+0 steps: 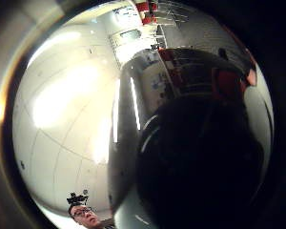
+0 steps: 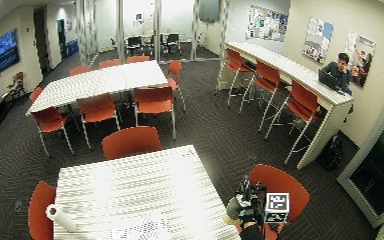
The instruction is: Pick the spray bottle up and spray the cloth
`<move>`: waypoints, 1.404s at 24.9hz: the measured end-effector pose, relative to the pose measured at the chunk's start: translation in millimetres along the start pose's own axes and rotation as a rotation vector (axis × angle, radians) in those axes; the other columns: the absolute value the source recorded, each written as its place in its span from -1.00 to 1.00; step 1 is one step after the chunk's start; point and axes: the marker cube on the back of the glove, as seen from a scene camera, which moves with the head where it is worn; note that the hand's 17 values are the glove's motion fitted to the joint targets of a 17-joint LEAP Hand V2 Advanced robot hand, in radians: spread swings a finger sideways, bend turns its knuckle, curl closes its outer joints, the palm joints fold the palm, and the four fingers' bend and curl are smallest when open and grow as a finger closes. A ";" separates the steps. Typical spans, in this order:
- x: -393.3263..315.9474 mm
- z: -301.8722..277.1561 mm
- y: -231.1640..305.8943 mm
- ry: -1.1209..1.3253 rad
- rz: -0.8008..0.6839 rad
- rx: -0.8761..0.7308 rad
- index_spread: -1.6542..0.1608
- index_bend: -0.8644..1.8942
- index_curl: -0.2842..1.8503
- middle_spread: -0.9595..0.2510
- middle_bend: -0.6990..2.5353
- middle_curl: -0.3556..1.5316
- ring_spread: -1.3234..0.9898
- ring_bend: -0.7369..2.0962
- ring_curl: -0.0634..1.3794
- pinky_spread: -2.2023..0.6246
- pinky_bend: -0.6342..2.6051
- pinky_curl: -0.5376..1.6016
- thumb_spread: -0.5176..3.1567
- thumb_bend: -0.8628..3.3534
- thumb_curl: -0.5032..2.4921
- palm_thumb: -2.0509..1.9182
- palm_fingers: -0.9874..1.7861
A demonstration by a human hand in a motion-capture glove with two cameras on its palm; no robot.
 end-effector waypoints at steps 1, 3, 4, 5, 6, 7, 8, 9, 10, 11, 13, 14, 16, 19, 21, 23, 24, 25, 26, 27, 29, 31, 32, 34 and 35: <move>1.0 -0.3 1.5 0.042 -0.013 -0.010 0.62 0.14 -0.23 0.46 -0.20 -0.08 0.06 -0.19 -0.38 0.65 -0.55 -0.43 -0.29 -0.60 -0.24 0.57 0.27; 3.7 5.0 2.5 0.067 -0.020 -0.027 0.62 0.13 -0.23 0.46 -0.21 -0.08 0.06 -0.18 -0.37 0.65 -0.55 -0.43 -0.29 -0.60 -0.24 0.57 0.27; 2.8 10.6 4.7 0.068 -0.021 -0.042 0.62 0.14 -0.22 0.46 -0.21 -0.08 0.06 -0.19 -0.37 0.65 -0.55 -0.43 -0.30 -0.60 -0.24 0.57 0.27; 0.3 17.9 8.4 0.067 -0.021 -0.060 0.62 0.13 -0.22 0.46 -0.21 -0.08 0.06 -0.19 -0.37 0.65 -0.55 -0.42 -0.30 -0.60 -0.23 0.57 0.27; -3.6 26.8 13.4 0.064 -0.021 -0.083 0.62 0.13 -0.22 0.46 -0.21 -0.08 0.06 -0.19 -0.37 0.65 -0.55 -0.42 -0.30 -0.60 -0.23 0.57 0.28; -8.5 37.0 19.2 0.060 -0.021 -0.110 0.62 0.13 -0.22 0.46 -0.21 -0.08 0.06 -0.19 -0.37 0.65 -0.55 -0.42 -0.31 -0.60 -0.23 0.58 0.28; -13.6 48.4 25.4 0.055 -0.021 -0.140 0.62 0.12 -0.22 0.46 -0.21 -0.08 0.06 -0.19 -0.37 0.64 -0.55 -0.42 -0.31 -0.60 -0.23 0.58 0.28; -18.2 60.4 31.1 0.052 -0.022 -0.172 0.62 0.12 -0.22 0.46 -0.21 -0.08 0.06 -0.19 -0.36 0.64 -0.55 -0.42 -0.31 -0.60 -0.22 0.58 0.28; -22.0 72.5 36.2 0.052 -0.026 -0.204 0.62 0.12 -0.22 0.46 -0.21 -0.08 0.06 -0.19 -0.36 0.64 -0.55 -0.42 -0.32 -0.60 -0.22 0.58 0.28; -25.2 84.4 40.4 0.055 -0.031 -0.236 0.62 0.12 -0.22 0.46 -0.21 -0.08 0.06 -0.19 -0.36 0.64 -0.55 -0.42 -0.32 -0.60 -0.22 0.58 0.28; -29.2 107.5 46.7 0.069 -0.049 -0.295 0.62 0.12 -0.22 0.46 -0.21 -0.08 0.06 -0.19 -0.36 0.64 -0.55 -0.42 -0.32 -0.60 -0.22 0.58 0.29; -30.0 118.8 49.1 0.079 -0.061 -0.323 0.62 0.12 -0.22 0.46 -0.22 -0.08 0.06 -0.20 -0.36 0.64 -0.55 -0.42 -0.33 -0.60 -0.22 0.58 0.29; -31.8 140.5 54.6 0.093 -0.085 -0.378 0.62 0.11 -0.22 0.46 -0.22 -0.08 0.06 -0.20 -0.36 0.64 -0.55 -0.42 -0.33 -0.60 -0.21 0.57 0.29; -37.0 168.2 65.9 0.093 -0.110 -0.456 0.62 0.11 -0.21 0.46 -0.22 -0.08 0.06 -0.20 -0.35 0.64 -0.55 -0.41 -0.34 -0.60 -0.21 0.58 0.30; -39.9 180.1 71.8 0.093 -0.117 -0.494 0.62 0.10 -0.21 0.46 -0.22 -0.07 0.06 -0.20 -0.35 0.64 -0.55 -0.41 -0.34 -0.60 -0.20 0.58 0.30; -41.5 187.3 75.1 0.093 -0.119 -0.518 0.62 0.10 -0.21 0.46 -0.22 -0.07 0.06 -0.20 -0.35 0.64 -0.55 -0.41 -0.35 -0.60 -0.20 0.58 0.30; -41.9 189.8 76.1 0.095 -0.119 -0.526 0.62 0.09 -0.21 0.47 -0.23 -0.07 0.06 -0.20 -0.35 0.64 -0.54 -0.41 -0.35 -0.60 -0.20 0.58 0.31; -42.0 191.8 77.0 0.101 -0.119 -0.532 0.62 0.09 -0.21 0.47 -0.23 -0.07 0.05 -0.20 -0.35 0.64 -0.54 -0.40 -0.35 -0.60 -0.20 0.58 0.31; -41.6 193.6 77.5 0.110 -0.118 -0.536 0.62 0.09 -0.21 0.47 -0.23 -0.07 0.05 -0.20 -0.34 0.64 -0.54 -0.40 -0.35 -0.60 -0.20 0.58 0.32; -40.7 195.4 77.7 0.123 -0.117 -0.538 0.62 0.08 -0.21 0.47 -0.23 -0.07 0.05 -0.20 -0.34 0.64 -0.54 -0.40 -0.36 -0.60 -0.20 0.58 0.32; -37.3 199.6 77.1 0.158 -0.109 -0.545 0.62 0.08 -0.21 0.47 -0.23 -0.07 0.05 -0.20 -0.34 0.64 -0.54 -0.40 -0.36 -0.60 -0.20 0.57 0.33; -32.5 205.7 76.4 0.212 -0.078 -0.561 0.63 0.07 -0.21 0.48 -0.24 -0.07 0.04 -0.20 -0.34 0.64 -0.54 -0.39 -0.37 -0.60 -0.19 0.58 0.34; -29.3 209.5 76.1 0.249 -0.052 -0.573 0.63 0.07 -0.21 0.48 -0.24 -0.07 0.04 -0.20 -0.34 0.63 -0.53 -0.39 -0.37 -0.60 -0.19 0.57 0.34; -19.6 217.4 75.9 0.345 0.020 -0.605 0.63 0.05 -0.21 0.48 -0.24 -0.07 0.04 -0.20 -0.33 0.63 -0.53 -0.38 -0.37 -0.60 -0.19 0.57 0.35; -12.6 220.9 75.7 0.402 0.066 -0.621 0.63 0.05 -0.21 0.48 -0.25 -0.07 0.04 -0.20 -0.33 0.63 -0.53 -0.38 -0.38 -0.60 -0.19 0.57 0.36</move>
